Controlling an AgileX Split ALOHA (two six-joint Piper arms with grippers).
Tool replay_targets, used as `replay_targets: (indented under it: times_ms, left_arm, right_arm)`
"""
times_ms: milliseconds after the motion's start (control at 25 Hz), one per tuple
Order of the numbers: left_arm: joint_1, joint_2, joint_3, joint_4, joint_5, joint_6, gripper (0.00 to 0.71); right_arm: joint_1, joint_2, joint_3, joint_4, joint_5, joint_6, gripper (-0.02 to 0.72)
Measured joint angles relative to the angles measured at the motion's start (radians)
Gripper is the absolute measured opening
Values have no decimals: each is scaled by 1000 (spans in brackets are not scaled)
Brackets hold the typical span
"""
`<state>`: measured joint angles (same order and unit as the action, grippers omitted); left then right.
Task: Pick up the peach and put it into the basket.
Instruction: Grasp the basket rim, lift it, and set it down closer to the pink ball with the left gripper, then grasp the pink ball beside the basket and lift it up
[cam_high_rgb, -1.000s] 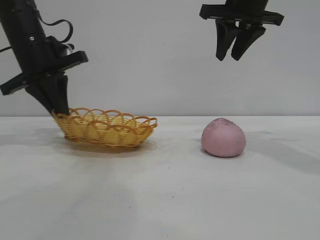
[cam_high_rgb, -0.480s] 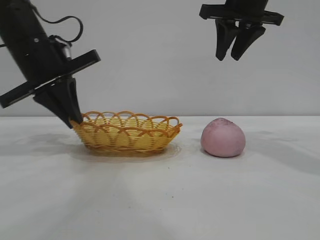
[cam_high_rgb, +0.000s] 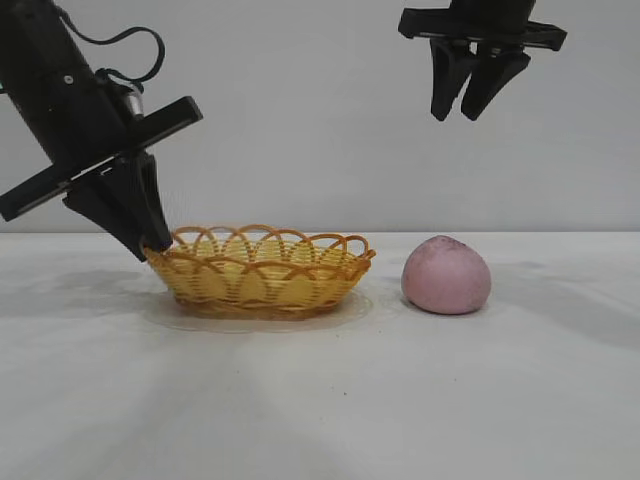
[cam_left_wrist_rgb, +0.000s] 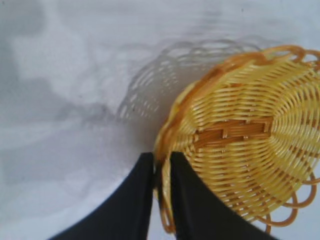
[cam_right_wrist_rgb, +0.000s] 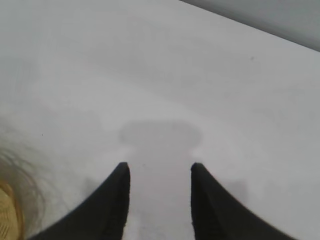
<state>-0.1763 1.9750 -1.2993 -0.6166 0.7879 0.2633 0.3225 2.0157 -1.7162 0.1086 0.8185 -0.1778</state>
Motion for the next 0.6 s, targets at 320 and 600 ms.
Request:
replay_targets:
  times_ms: [320, 600]
  left_arm:
    - [55, -96, -26, 418, -90, -115, 389]
    - [120, -153, -18, 698, -79, -267, 389]
  right_arm:
    - [0, 0, 0, 0, 2, 0, 256]
    - [0, 0, 0, 6, 9, 0, 256]
